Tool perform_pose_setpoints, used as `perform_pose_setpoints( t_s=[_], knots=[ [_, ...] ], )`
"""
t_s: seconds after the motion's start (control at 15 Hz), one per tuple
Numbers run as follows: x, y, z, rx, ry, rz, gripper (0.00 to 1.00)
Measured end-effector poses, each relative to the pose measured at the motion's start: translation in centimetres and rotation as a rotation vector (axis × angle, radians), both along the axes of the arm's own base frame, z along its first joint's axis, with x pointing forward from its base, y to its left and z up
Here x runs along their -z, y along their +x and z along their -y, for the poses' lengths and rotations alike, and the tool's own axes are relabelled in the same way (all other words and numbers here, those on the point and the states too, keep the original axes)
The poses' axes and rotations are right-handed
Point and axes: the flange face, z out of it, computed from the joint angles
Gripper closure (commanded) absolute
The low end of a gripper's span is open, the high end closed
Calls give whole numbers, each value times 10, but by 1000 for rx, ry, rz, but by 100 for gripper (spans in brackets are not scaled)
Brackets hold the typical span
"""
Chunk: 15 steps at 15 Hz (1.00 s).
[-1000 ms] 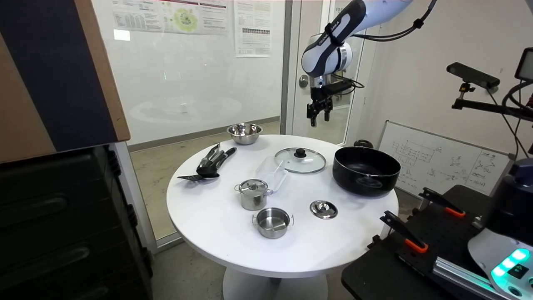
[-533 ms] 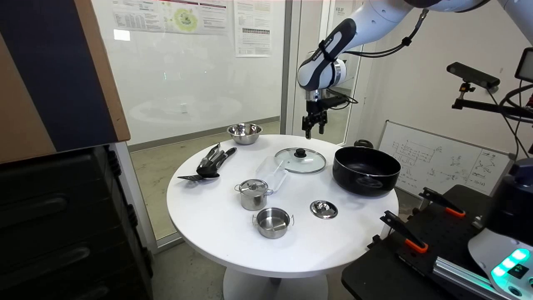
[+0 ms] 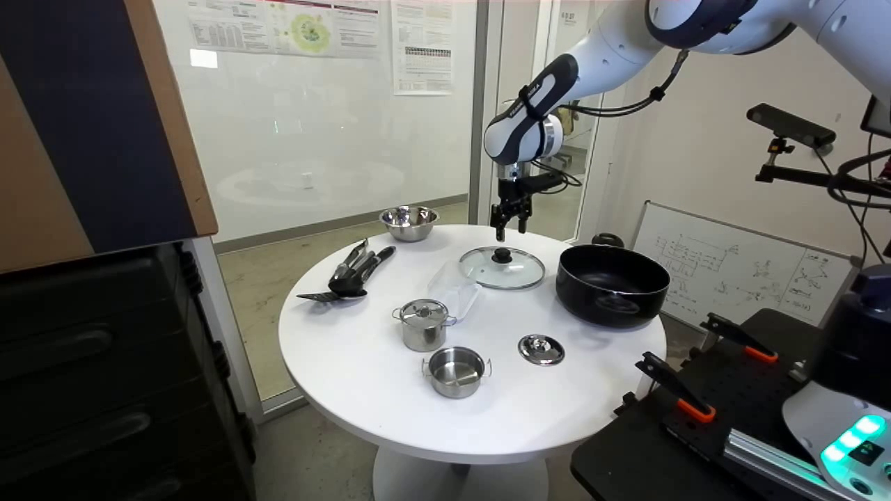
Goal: Pick up the lid and close the pot
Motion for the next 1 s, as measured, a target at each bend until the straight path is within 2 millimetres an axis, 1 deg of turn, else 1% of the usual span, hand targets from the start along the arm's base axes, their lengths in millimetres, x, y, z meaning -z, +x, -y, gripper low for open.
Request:
perform_pose_setpoints(
  t_s=[0.27, 0.73, 1.0],
  knots=[
    [15, 14, -6, -10, -2, 12, 0],
    [27, 30, 12, 13, -10, 5, 0],
    [34, 33, 15, 18, -9, -14, 0]
  ],
)
